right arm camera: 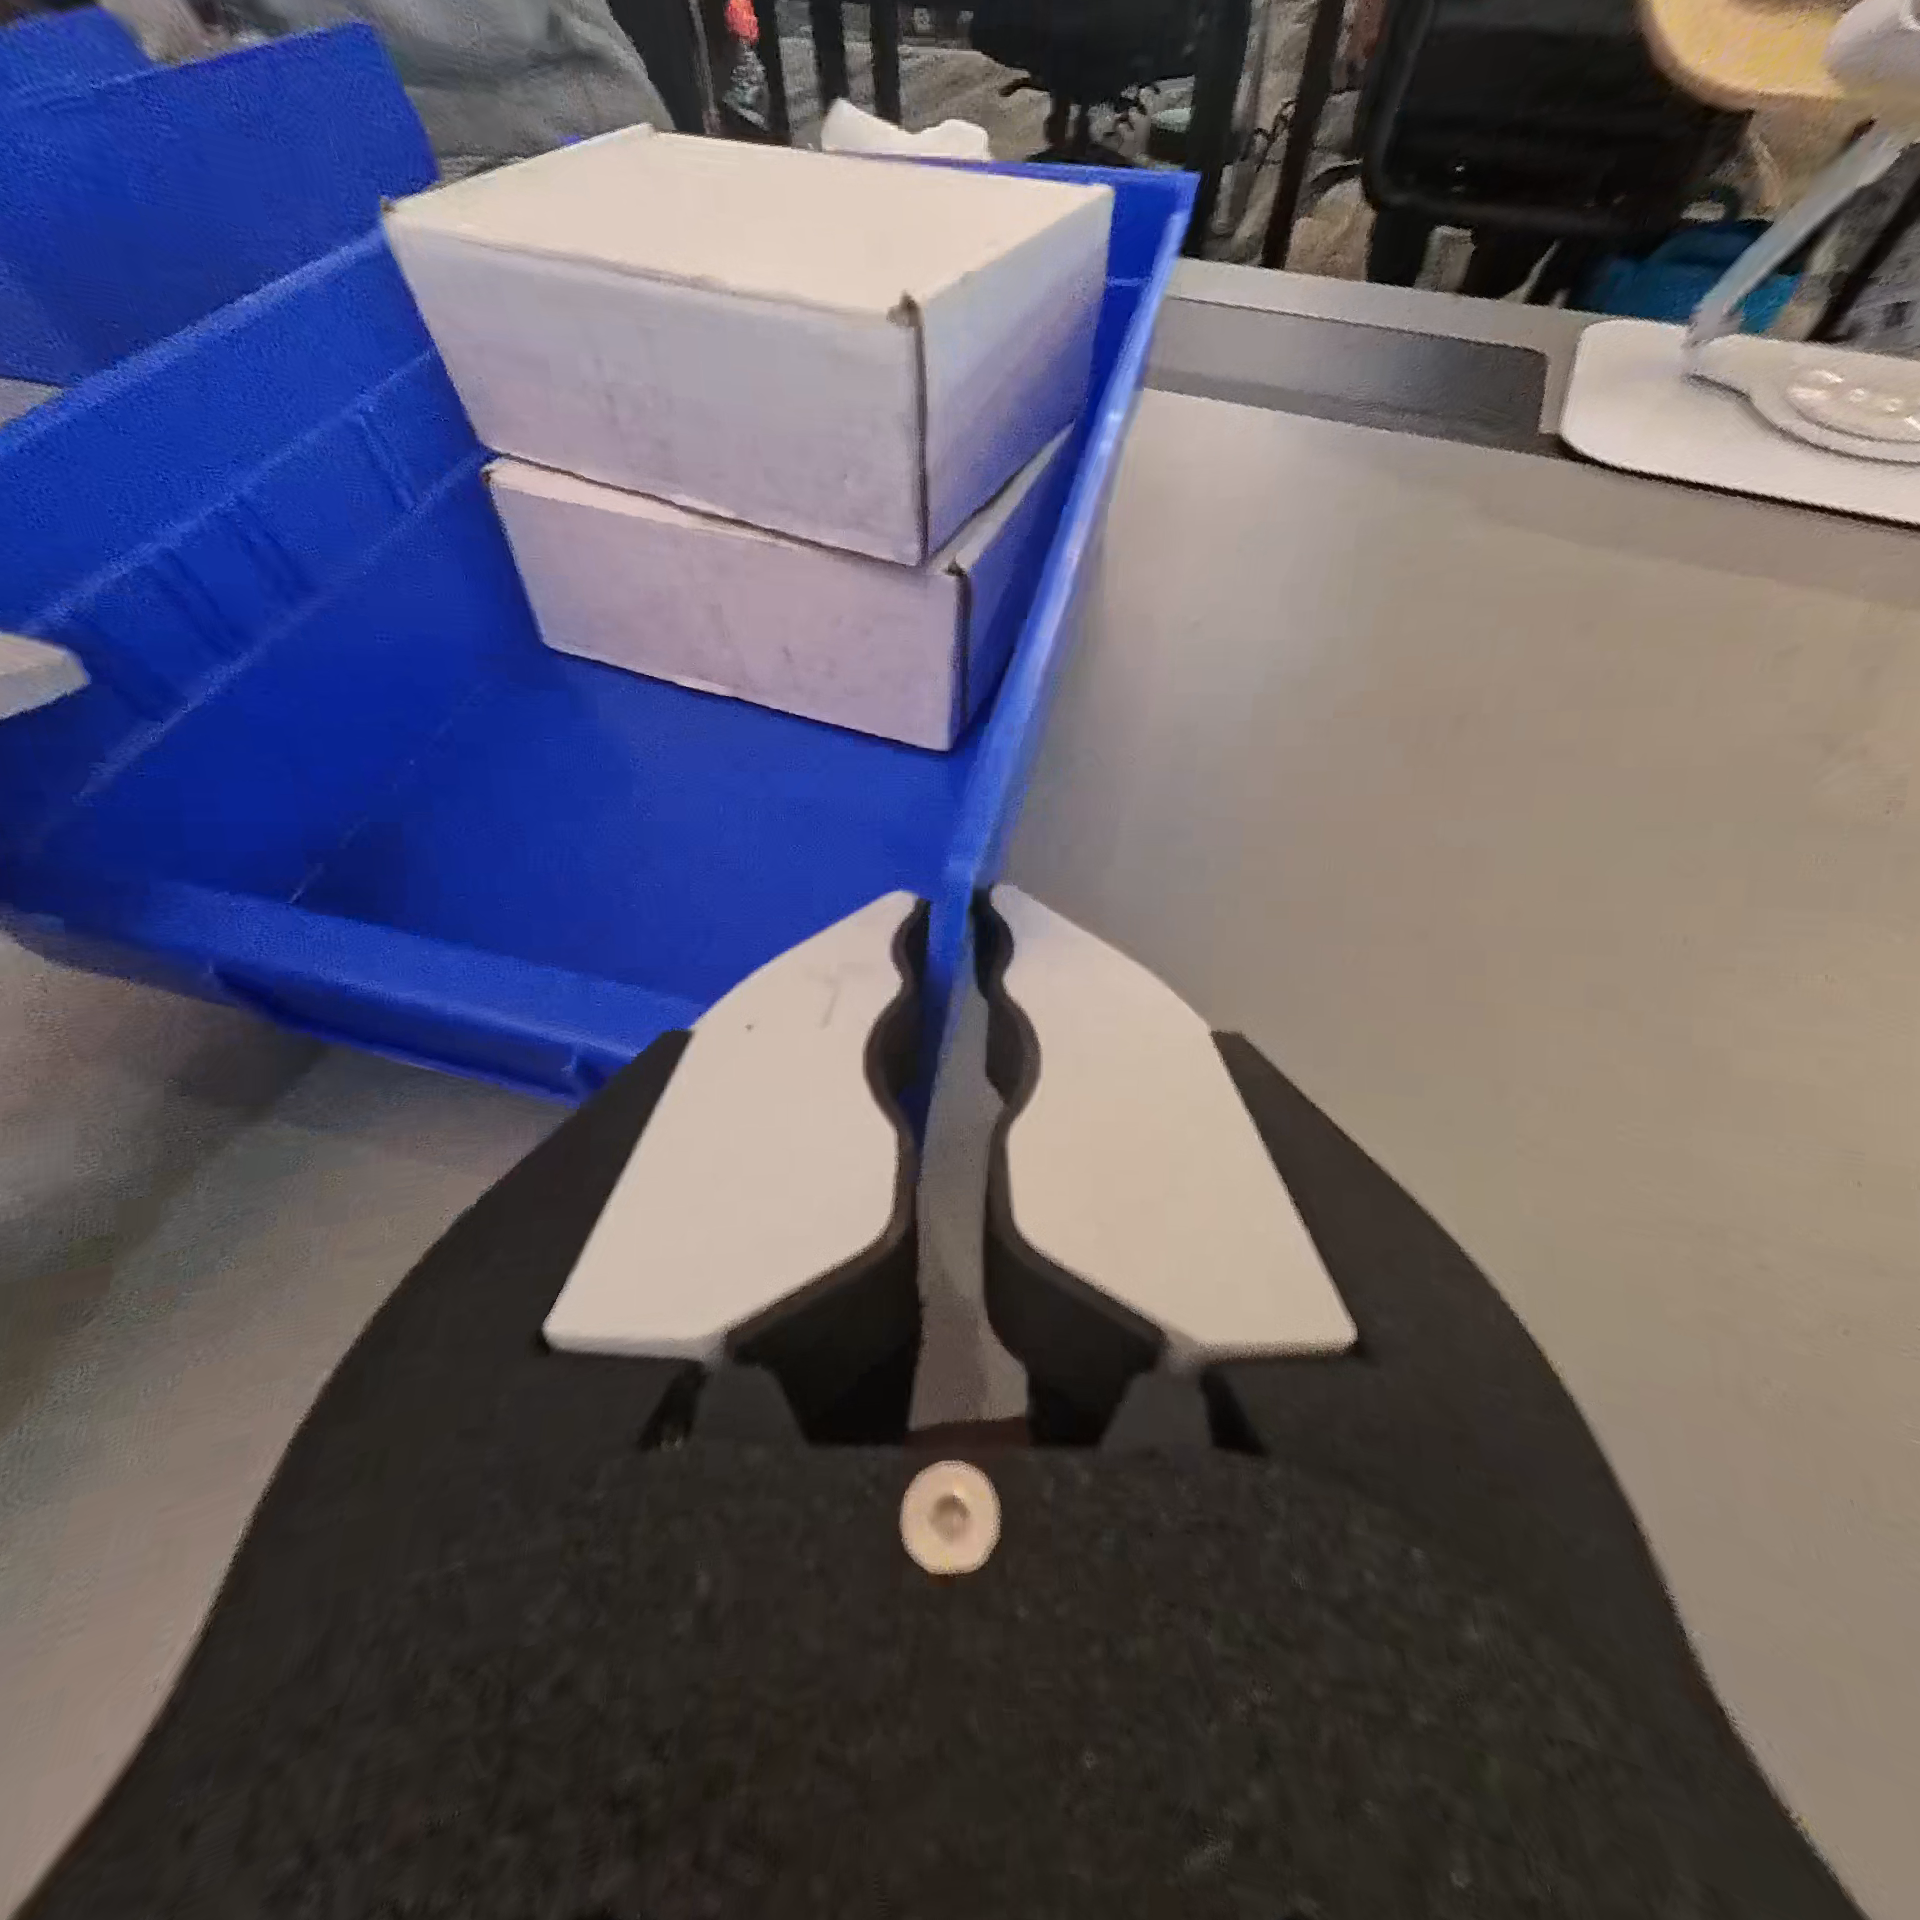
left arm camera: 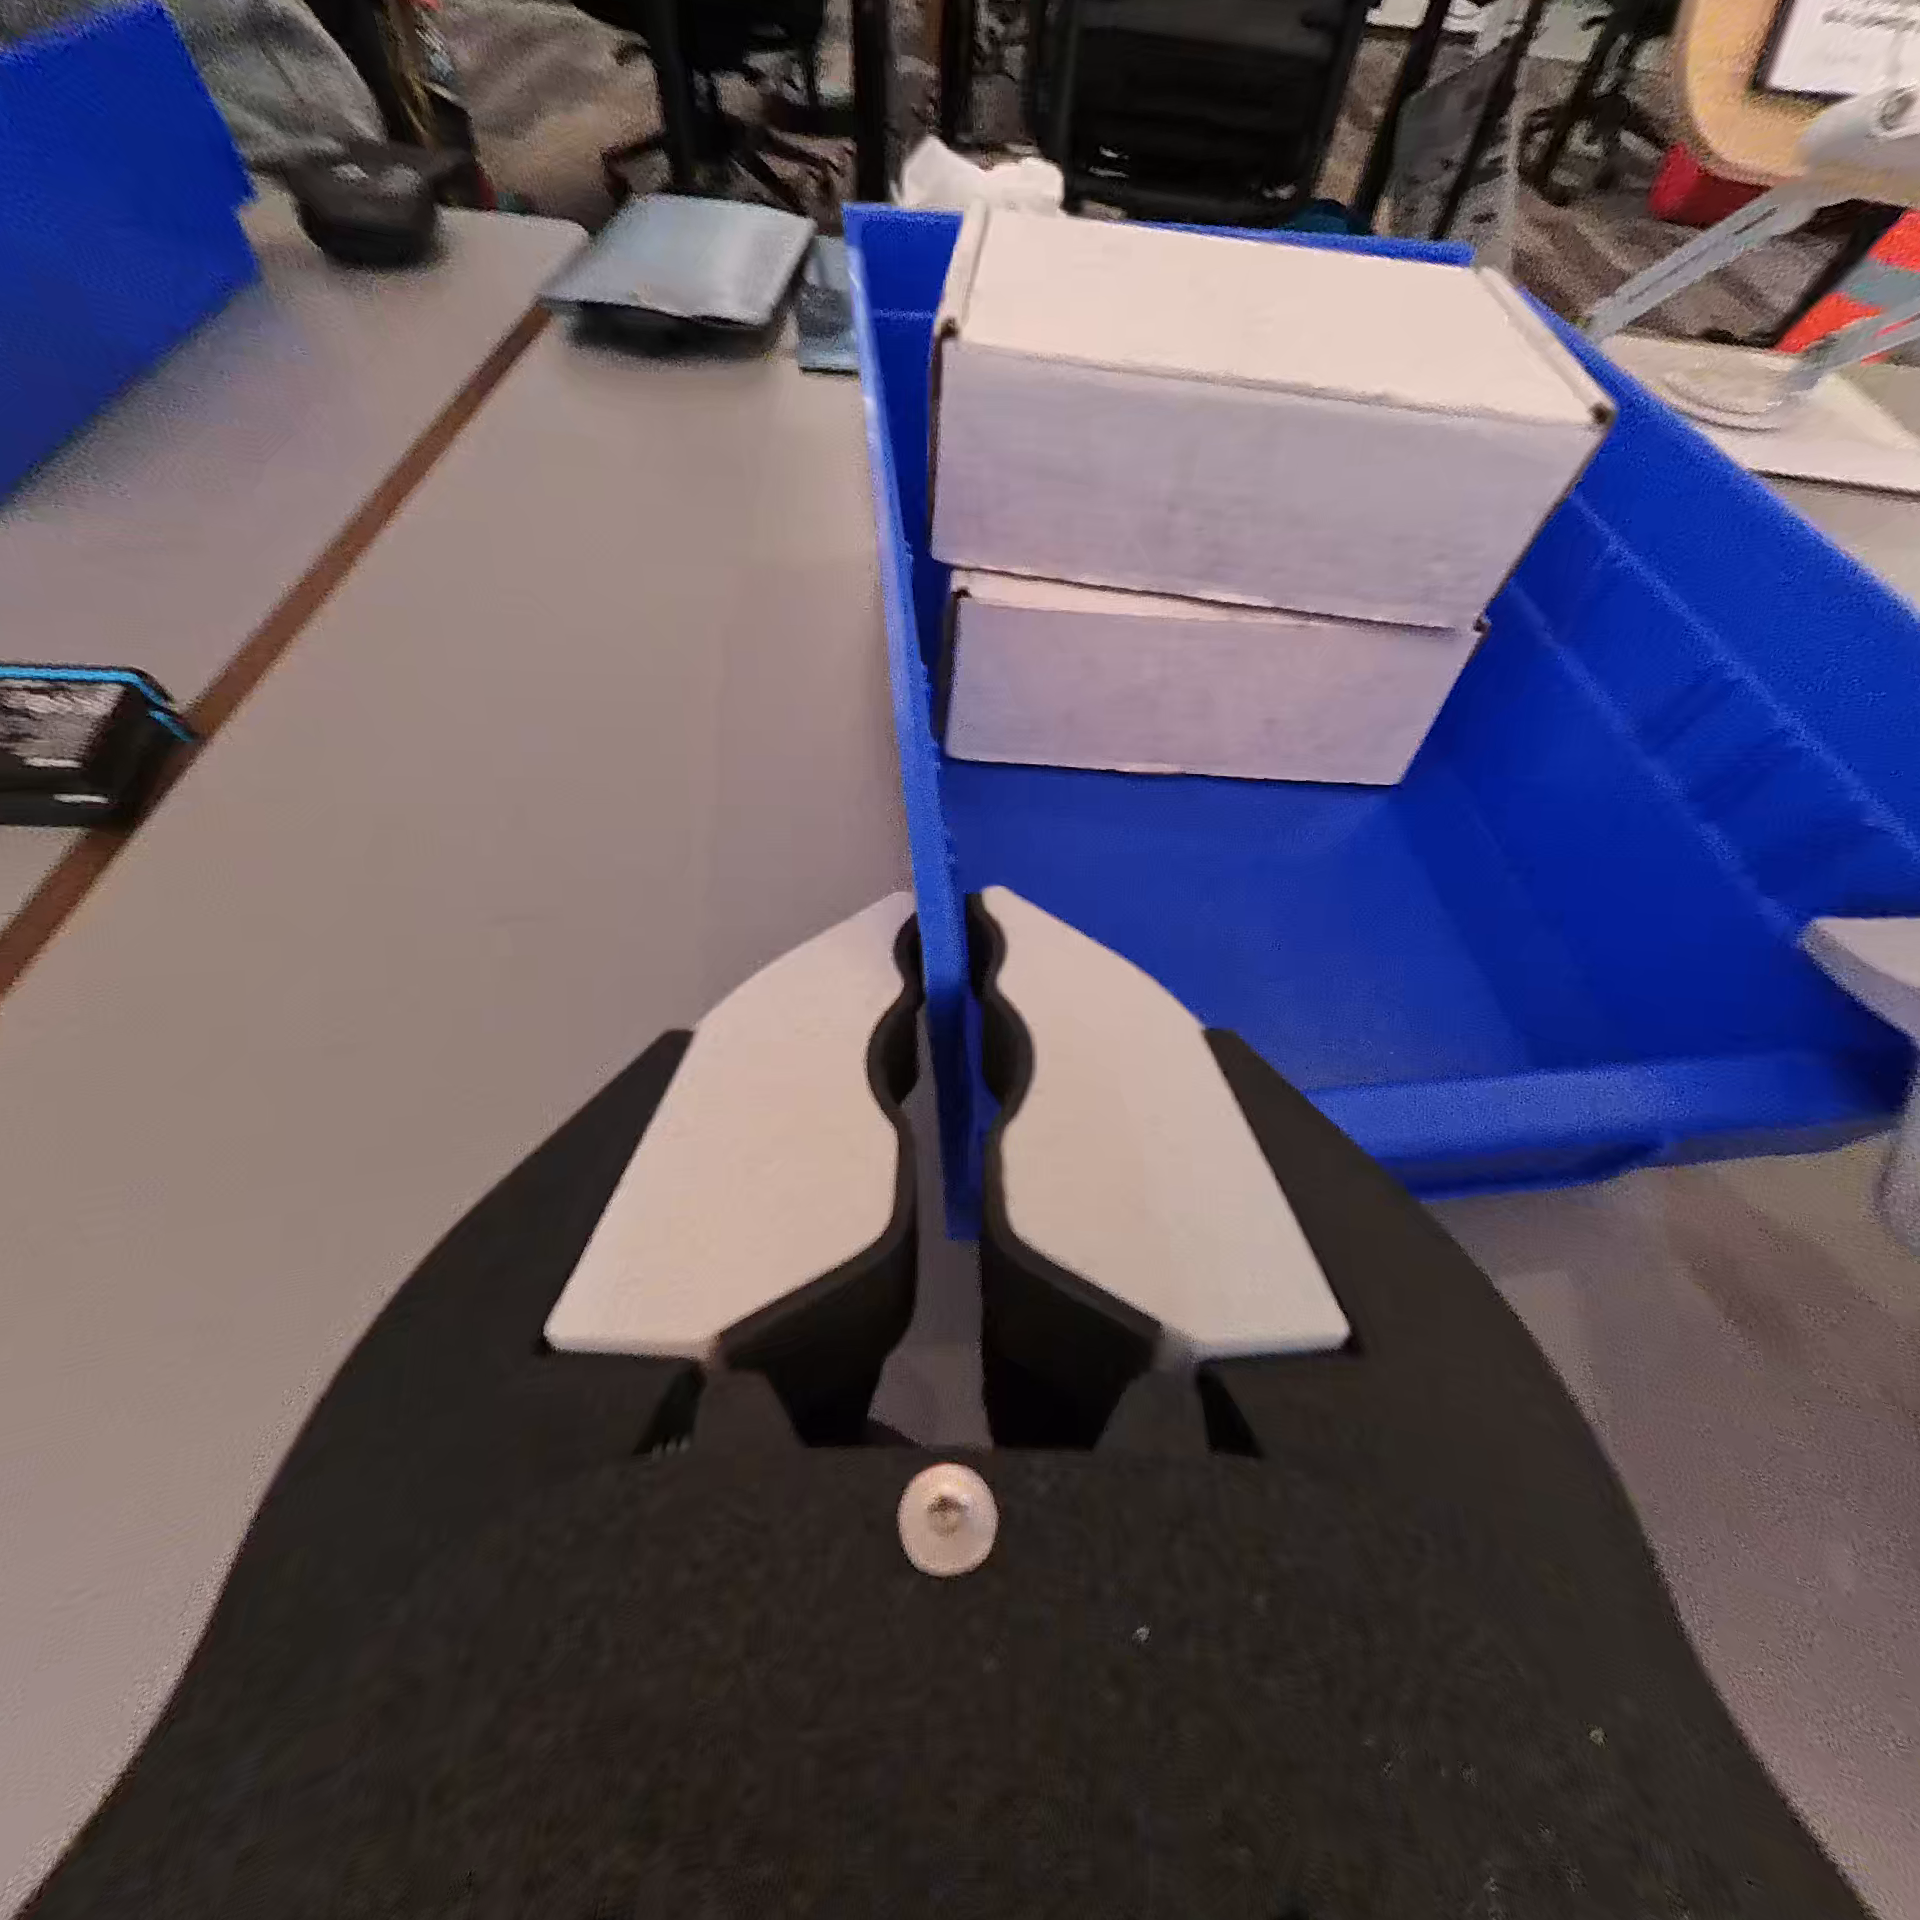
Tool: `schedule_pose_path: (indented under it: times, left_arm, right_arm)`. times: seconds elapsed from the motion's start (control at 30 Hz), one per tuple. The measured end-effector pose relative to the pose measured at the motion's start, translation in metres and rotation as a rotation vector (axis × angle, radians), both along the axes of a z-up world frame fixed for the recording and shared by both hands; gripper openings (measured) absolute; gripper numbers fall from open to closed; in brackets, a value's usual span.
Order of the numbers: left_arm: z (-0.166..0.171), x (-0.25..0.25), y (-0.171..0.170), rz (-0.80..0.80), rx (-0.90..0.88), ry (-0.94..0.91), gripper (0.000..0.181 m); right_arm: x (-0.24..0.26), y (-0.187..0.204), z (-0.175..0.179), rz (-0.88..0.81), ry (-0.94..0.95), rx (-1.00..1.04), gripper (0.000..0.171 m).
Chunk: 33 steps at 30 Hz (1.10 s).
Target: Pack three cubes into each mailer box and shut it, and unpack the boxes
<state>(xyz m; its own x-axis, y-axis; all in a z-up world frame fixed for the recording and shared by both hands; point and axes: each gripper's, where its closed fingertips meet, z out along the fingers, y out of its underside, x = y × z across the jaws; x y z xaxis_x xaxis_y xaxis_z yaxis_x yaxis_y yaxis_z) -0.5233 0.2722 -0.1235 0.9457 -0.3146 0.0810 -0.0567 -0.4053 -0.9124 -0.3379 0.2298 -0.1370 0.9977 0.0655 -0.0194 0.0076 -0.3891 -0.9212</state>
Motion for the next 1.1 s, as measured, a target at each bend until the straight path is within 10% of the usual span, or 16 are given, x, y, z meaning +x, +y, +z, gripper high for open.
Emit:
schedule_pose_path:
  times: [0.17, 0.3, 0.6, 1.1]
  left_arm:
    - [0.028, -0.025, -0.009, 0.205, 0.044, -0.114, 0.068]
    - [0.062, -0.003, -0.042, 0.251, 0.191, -0.151, 0.057]
    - [0.023, 0.211, -0.147, -0.437, -0.010, -0.188, 0.054]
    - [0.017, 0.337, -0.180, -0.990, 0.145, -0.047, 0.058]
  right_arm:
    - [0.010, -0.039, 0.003, 0.302, 0.017, -0.056, 0.032]
    - [0.087, -0.088, 0.007, 0.338, 0.005, -0.028, 0.043]
    - [0.251, -0.173, 0.036, 0.152, -0.011, 0.158, 0.045]
    - [0.302, -0.218, 0.000, 0.059, -0.120, 0.017, 0.032]
